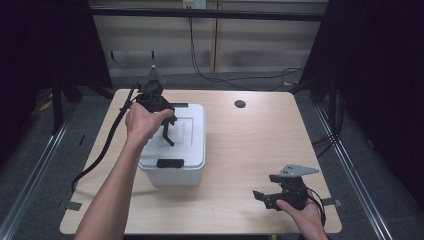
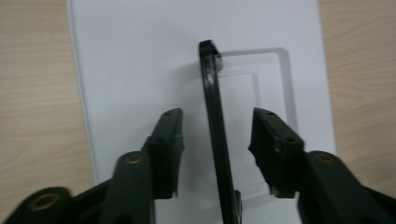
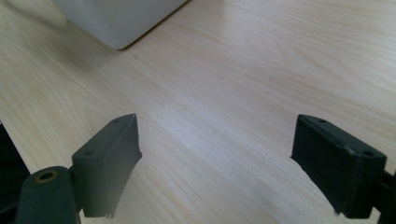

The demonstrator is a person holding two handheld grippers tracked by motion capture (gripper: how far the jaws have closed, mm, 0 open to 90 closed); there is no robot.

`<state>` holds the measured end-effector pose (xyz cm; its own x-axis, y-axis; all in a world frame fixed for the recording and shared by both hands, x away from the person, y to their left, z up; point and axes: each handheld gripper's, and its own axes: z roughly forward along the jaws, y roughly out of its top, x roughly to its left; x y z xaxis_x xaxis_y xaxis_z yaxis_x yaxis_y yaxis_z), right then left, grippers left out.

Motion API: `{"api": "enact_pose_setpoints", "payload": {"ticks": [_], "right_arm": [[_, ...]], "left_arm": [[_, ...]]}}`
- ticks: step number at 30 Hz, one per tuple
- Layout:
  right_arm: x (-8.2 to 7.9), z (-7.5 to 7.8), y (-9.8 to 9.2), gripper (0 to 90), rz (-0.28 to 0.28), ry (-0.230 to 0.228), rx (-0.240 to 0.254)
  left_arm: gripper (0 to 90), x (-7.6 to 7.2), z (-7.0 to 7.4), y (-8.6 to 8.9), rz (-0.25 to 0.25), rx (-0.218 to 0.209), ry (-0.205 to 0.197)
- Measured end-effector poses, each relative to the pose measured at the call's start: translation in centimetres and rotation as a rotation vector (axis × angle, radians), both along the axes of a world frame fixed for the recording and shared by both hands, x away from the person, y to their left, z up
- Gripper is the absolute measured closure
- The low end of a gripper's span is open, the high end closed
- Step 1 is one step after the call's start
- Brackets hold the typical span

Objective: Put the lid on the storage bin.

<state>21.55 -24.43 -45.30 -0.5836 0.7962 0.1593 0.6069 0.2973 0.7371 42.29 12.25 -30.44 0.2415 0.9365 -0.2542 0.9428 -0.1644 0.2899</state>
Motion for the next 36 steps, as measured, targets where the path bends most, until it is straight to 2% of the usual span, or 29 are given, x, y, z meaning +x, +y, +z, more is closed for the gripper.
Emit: {"api": "enact_pose_setpoints", "payload": {"ticks": [2, 4, 9, 11, 14, 15, 17, 20, 21, 22, 24, 27, 28, 29, 30, 32, 34, 36], "right_arm": [[0.0, 0.0, 0.0, 14.3, 0.003, 0.003, 0.001], [0.0, 0.0, 0.0, 14.3, 0.0, 0.003, 0.0], [0.0, 0.0, 0.0, 14.3, -0.002, 0.003, 0.0], [0.0, 0.0, 0.0, 14.3, -0.005, 0.004, -0.001], [0.0, 0.0, 0.0, 14.3, -0.001, 0.003, 0.0], [0.0, 0.0, 0.0, 14.3, -0.003, 0.003, -0.001], [0.0, 0.0, 0.0, 14.3, -0.003, 0.004, -0.003], [0.0, 0.0, 0.1, 14.3, -0.001, 0.005, -0.004], [0.0, 0.0, 0.1, 14.3, 0.0, 0.005, -0.004], [0.0, 0.0, 0.0, 14.3, -0.003, 0.005, -0.004], [0.1, 0.0, 0.1, 14.3, -0.008, 0.009, -0.002], [0.1, 0.0, 0.0, 14.3, -0.007, 0.006, -0.004], [0.1, 0.0, 0.0, 14.3, -0.009, 0.008, -0.002], [0.1, 0.0, 0.0, 14.3, -0.007, 0.004, -0.002], [0.1, 0.0, 0.0, 14.3, -0.009, 0.006, -0.001], [0.1, 0.0, 0.0, 14.3, -0.01, 0.005, -0.002], [0.0, 0.0, 0.0, 14.3, -0.011, 0.004, -0.001], [0.1, 0.0, 0.0, 14.3, -0.01, 0.004, -0.001]], "left_arm": [[46.4, -0.2, 0.1, -0.1, -0.042, -0.002, -0.012], [40.7, -0.4, 0.1, -0.1, -0.044, 0.021, -0.015], [30.0, -0.6, 0.4, 0.3, -0.077, 0.012, -0.037], [27.9, -0.8, 0.6, 0.4, -0.095, -0.004, -0.048], [22.9, -1.2, 0.9, 0.9, -0.168, -0.012, -0.072], [22.0, -1.3, 0.9, 1.2, -0.161, -0.018, -0.079], [21.3, -1.4, 0.9, 2.1, -0.189, -0.064, -0.095], [17.0, -1.7, 0.8, 3.0, -0.246, -0.088, -0.117], [17.2, -1.9, 0.8, 3.2, -0.249, -0.097, -0.12], [17.2, -2.2, 0.7, 3.4, -0.271, -0.093, -0.132], [17.0, -2.6, 0.7, 3.4, -0.314, -0.052, -0.166], [17.1, -3.2, 0.8, 3.7, -0.343, -0.037, -0.209], [17.0, -3.5, 0.8, 3.8, -0.338, -0.03, -0.222], [17.0, -3.6, 0.8, 4.0, -0.342, -0.03, -0.222], [17.0, -3.8, 0.8, 4.2, -0.355, -0.05, -0.224], [17.1, -4.2, 0.6, 4.5, -0.363, -0.063, -0.245], [17.1, -4.7, 0.1, 5.0, -0.383, -0.042, -0.267], [17.1, -4.9, -0.4, 5.5, -0.375, -0.038, -0.278]]}}
